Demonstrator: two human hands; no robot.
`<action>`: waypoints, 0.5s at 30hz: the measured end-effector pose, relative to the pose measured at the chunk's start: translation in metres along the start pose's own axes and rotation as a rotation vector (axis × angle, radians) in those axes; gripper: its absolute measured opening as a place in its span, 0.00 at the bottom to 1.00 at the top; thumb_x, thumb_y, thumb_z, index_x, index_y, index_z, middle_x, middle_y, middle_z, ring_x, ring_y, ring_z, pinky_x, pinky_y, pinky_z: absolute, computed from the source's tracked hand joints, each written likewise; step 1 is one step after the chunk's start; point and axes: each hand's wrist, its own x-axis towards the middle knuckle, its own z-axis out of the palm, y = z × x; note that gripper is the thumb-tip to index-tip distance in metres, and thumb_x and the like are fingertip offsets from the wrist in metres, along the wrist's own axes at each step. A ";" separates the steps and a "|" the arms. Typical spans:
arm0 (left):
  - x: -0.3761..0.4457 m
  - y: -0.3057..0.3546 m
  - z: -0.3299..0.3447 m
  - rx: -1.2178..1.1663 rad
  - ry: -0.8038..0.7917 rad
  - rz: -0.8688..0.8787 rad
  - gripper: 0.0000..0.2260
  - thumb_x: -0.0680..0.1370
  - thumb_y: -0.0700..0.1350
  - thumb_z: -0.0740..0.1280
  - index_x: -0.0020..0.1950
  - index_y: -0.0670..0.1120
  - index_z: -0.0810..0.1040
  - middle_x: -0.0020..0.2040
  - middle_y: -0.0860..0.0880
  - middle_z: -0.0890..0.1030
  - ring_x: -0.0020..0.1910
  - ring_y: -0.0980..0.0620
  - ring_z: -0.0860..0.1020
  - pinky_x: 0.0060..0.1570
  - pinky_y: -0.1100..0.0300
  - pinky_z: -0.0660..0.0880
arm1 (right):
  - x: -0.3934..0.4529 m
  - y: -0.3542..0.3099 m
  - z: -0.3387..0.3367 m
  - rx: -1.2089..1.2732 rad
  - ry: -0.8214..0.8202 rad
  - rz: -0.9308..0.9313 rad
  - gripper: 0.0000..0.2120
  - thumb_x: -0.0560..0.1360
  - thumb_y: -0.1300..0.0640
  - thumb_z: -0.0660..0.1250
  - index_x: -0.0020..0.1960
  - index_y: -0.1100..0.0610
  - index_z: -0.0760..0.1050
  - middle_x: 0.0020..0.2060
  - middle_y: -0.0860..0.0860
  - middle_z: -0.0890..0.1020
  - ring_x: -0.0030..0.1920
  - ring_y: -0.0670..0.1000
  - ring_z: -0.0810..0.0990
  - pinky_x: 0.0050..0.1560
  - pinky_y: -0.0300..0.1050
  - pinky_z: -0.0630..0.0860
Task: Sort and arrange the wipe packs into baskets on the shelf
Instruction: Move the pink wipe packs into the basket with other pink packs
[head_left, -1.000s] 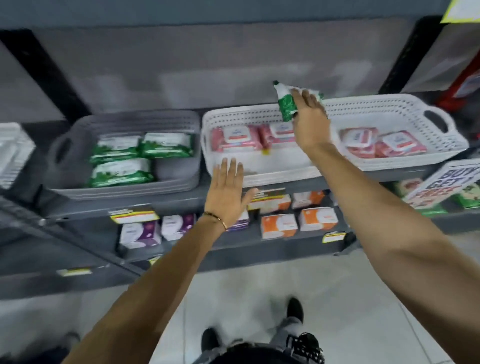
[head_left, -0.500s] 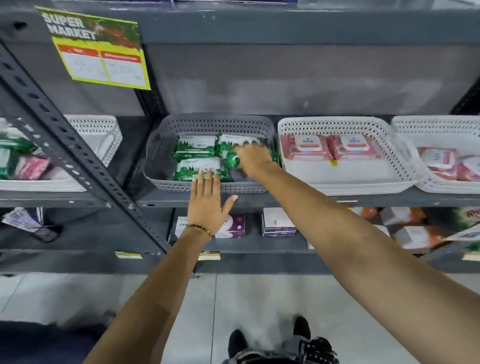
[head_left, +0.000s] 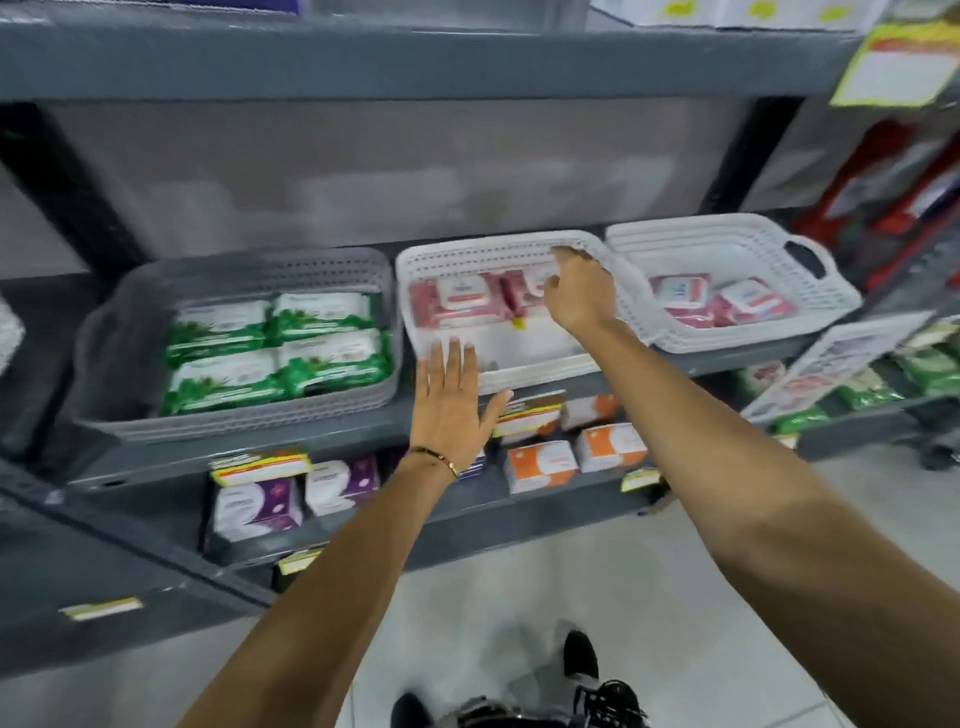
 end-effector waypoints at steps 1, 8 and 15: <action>0.007 0.017 0.005 0.006 -0.002 0.017 0.35 0.76 0.64 0.43 0.74 0.39 0.50 0.76 0.39 0.52 0.75 0.40 0.46 0.71 0.47 0.36 | 0.002 0.029 -0.005 -0.026 -0.014 0.042 0.19 0.75 0.62 0.60 0.65 0.60 0.71 0.61 0.62 0.78 0.62 0.62 0.75 0.61 0.54 0.73; 0.064 0.122 0.039 0.010 0.038 -0.022 0.33 0.78 0.61 0.47 0.74 0.38 0.50 0.75 0.38 0.53 0.75 0.40 0.48 0.71 0.48 0.36 | 0.032 0.194 -0.030 0.024 -0.155 0.256 0.21 0.73 0.66 0.61 0.66 0.61 0.69 0.63 0.62 0.75 0.63 0.63 0.75 0.61 0.55 0.74; 0.095 0.173 0.057 0.089 0.054 -0.109 0.32 0.78 0.60 0.44 0.73 0.39 0.56 0.74 0.38 0.59 0.74 0.39 0.52 0.71 0.48 0.39 | 0.084 0.263 -0.038 0.024 -0.514 -0.059 0.34 0.71 0.76 0.61 0.73 0.54 0.63 0.74 0.55 0.63 0.71 0.57 0.67 0.62 0.41 0.69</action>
